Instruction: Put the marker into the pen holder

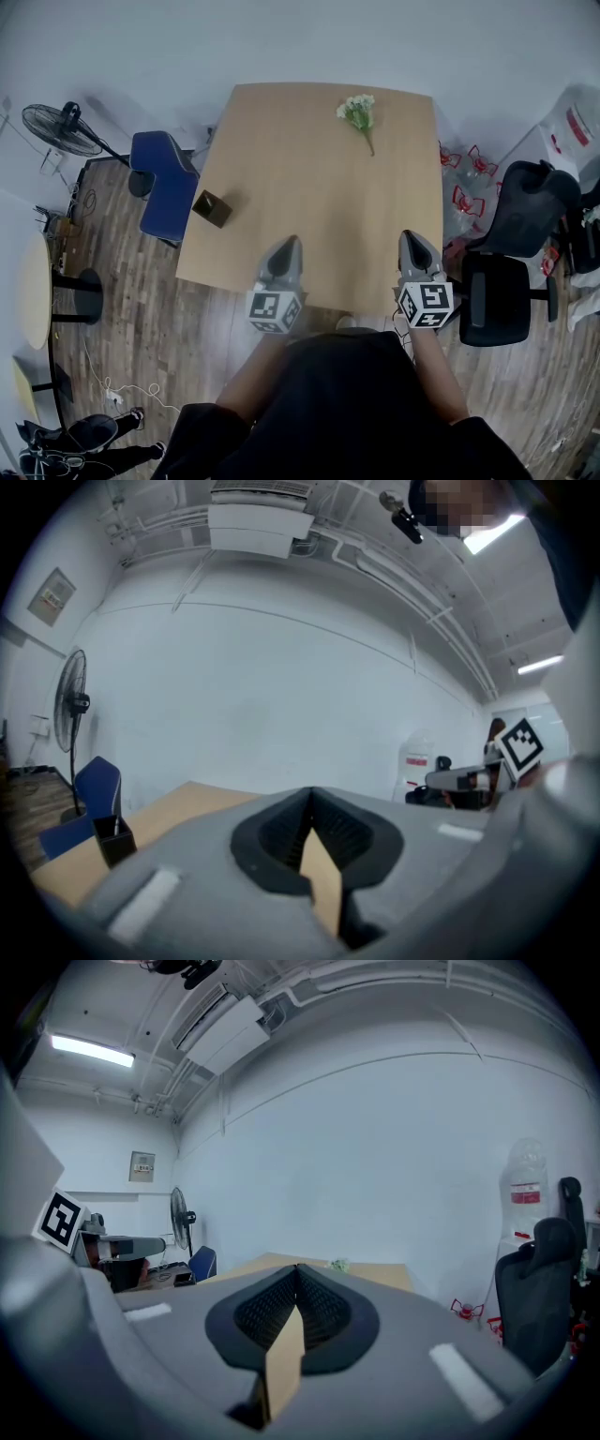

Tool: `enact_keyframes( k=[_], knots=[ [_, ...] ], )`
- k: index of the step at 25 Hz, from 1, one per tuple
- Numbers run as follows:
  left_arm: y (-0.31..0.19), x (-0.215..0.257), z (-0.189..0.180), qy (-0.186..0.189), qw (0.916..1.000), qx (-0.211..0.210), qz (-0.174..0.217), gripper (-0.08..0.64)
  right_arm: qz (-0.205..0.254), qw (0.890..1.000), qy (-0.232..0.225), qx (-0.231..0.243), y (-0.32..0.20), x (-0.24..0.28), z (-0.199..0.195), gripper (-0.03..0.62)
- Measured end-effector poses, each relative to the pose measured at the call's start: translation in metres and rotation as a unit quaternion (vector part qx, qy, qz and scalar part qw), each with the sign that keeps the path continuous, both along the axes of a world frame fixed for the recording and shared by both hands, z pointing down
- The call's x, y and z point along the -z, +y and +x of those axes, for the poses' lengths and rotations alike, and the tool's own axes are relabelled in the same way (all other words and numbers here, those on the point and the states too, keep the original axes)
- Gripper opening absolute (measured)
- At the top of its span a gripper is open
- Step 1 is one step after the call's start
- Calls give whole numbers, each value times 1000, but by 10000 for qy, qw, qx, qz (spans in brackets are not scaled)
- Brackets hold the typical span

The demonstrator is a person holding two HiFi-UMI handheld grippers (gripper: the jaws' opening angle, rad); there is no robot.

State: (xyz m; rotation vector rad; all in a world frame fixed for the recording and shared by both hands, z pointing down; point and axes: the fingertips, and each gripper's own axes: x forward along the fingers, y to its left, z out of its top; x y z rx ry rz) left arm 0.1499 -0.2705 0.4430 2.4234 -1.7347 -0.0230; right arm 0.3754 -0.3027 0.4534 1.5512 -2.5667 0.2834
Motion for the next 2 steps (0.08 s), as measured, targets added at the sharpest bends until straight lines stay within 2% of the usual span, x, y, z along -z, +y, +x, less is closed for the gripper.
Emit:
enact_keyframes(
  k=[2],
  knots=[
    [2, -1, -2, 80, 10000, 26, -22, 2, 27, 10000, -7, 39, 3, -1, -2, 2]
  ],
)
